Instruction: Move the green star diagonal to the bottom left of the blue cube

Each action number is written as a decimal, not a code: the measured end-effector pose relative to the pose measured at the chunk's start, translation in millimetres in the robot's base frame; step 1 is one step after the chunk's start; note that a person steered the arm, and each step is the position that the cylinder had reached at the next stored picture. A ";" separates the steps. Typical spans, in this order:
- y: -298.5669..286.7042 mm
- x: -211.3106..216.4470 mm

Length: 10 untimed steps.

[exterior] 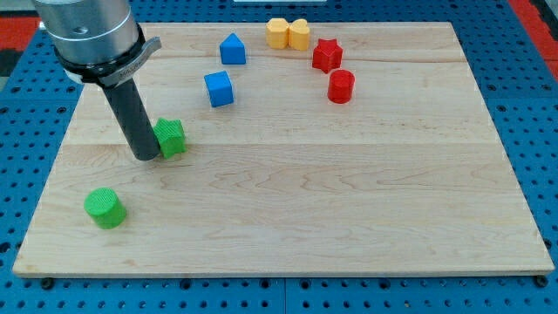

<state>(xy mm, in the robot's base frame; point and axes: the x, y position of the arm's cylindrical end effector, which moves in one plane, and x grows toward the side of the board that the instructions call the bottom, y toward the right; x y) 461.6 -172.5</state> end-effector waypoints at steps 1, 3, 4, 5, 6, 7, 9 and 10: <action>-19.4 0.0; -44.1 -7.7; -43.1 -27.4; -31.7 -42.7; -9.8 -43.3; 13.5 -43.3; 39.8 -43.4; 36.1 -57.5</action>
<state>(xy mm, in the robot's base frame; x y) 404.1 -136.3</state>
